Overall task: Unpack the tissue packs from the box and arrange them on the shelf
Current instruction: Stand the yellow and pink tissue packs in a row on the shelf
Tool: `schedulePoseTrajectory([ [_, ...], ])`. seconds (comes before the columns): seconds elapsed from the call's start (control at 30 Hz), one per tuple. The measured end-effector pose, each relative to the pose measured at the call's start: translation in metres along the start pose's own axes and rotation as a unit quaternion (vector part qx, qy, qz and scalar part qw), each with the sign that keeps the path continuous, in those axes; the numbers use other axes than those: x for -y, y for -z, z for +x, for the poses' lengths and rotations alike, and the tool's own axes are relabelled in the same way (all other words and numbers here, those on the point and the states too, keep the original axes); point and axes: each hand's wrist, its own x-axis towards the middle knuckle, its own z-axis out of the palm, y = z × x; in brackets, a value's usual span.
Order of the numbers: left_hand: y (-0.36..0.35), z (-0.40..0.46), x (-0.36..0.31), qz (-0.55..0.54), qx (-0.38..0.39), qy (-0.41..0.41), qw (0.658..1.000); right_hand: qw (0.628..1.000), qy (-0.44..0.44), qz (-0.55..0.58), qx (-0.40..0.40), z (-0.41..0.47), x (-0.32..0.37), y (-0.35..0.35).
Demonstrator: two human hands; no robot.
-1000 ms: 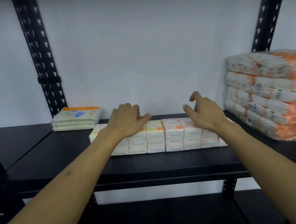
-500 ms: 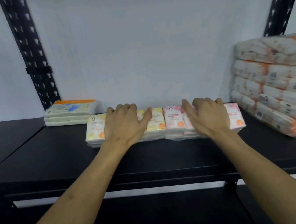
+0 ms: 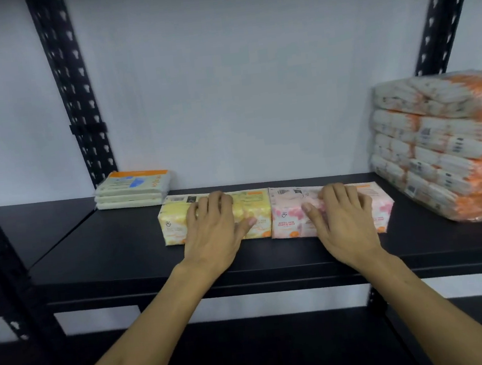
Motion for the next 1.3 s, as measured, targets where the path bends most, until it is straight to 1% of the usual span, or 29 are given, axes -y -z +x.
schedulePoseTrajectory([
  [0.07,0.016,0.008,-0.001,0.045,0.072,-0.024,0.996,0.999,-0.007,-0.012,0.044,0.007,0.003,0.013],
  [0.17,0.036,0.028,-0.004,0.075,0.171,-0.058,0.981,0.988,-0.002,0.039,0.147,0.025,0.011,0.030],
  [0.23,0.043,0.036,-0.006,0.071,0.190,-0.065,0.977,0.972,0.048,0.019,0.231,0.031,0.022,0.034],
  [0.27,0.045,0.037,-0.007,0.068,0.193,-0.061,0.977,0.964,0.067,-0.004,0.258,0.032,0.027,0.034],
  [0.3,0.047,0.038,-0.008,0.061,0.194,-0.050,0.978,0.962,0.070,-0.018,0.264,0.033,0.031,0.034],
  [0.37,0.050,0.040,-0.006,0.038,0.179,-0.023,0.983,0.971,0.035,-0.006,0.235,0.039,0.033,0.036],
  [0.47,0.061,0.047,-0.001,-0.023,0.136,0.023,0.990,0.981,-0.025,0.056,0.183,0.050,0.031,0.045],
  [0.53,0.071,0.055,0.005,-0.089,0.112,0.060,0.988,0.981,-0.067,0.133,0.124,0.056,0.029,0.054],
  [0.57,0.077,0.059,0.007,-0.131,0.106,0.080,0.982,0.974,-0.087,0.185,0.093,0.059,0.029,0.059],
  [0.63,0.088,0.067,0.009,-0.230,0.090,0.118,0.962,0.946,-0.126,0.297,0.039,0.066,0.032,0.069],
  [0.7,0.094,0.071,0.006,-0.326,0.083,0.167,0.927,0.912,-0.154,0.380,0.005,0.071,0.037,0.075],
  [0.77,0.093,0.071,0.003,-0.401,0.098,0.199,0.889,0.895,-0.173,0.411,-0.011,0.071,0.044,0.076],
  [0.83,0.090,0.066,0.001,-0.470,0.125,0.205,0.849,0.890,-0.184,0.418,-0.011,0.068,0.050,0.072],
  [0.87,0.088,0.064,0.000,-0.494,0.125,0.200,0.837,0.890,-0.183,0.417,-0.007,0.067,0.052,0.071],
  [0.9,0.087,0.063,-0.001,-0.503,0.121,0.187,0.835,0.892,-0.179,0.414,0.001,0.066,0.053,0.072],
  [0.93,0.090,0.062,-0.002,-0.499,0.116,0.159,0.844,0.894,-0.173,0.413,0.012,0.067,0.053,0.074],
  [0.97,0.098,0.063,-0.004,-0.471,0.114,0.120,0.867,0.901,-0.162,0.402,0.022,0.067,0.051,0.076],
  [1.03,0.109,0.070,-0.004,-0.354,0.097,0.025,0.930,0.935,-0.114,0.335,0.026,0.071,0.044,0.082],
  [1.07,0.113,0.075,-0.003,-0.287,0.096,-0.018,0.953,0.951,-0.084,0.296,0.029,0.075,0.040,0.084],
  [1.13,0.120,0.085,-0.002,-0.182,0.130,-0.071,0.972,0.962,-0.047,0.263,0.047,0.083,0.036,0.089],
  [1.2,0.121,0.088,-0.004,-0.125,0.144,-0.091,0.977,0.962,-0.056,0.263,0.054,0.090,0.033,0.095],
  [1.27,0.119,0.086,-0.006,-0.115,0.097,-0.064,0.987,0.959,-0.089,0.269,0.030,0.091,0.028,0.099],
  [1.3,0.116,0.084,-0.005,-0.122,0.070,-0.033,0.990,0.954,-0.106,0.280,0.011,0.089,0.025,0.101],
])
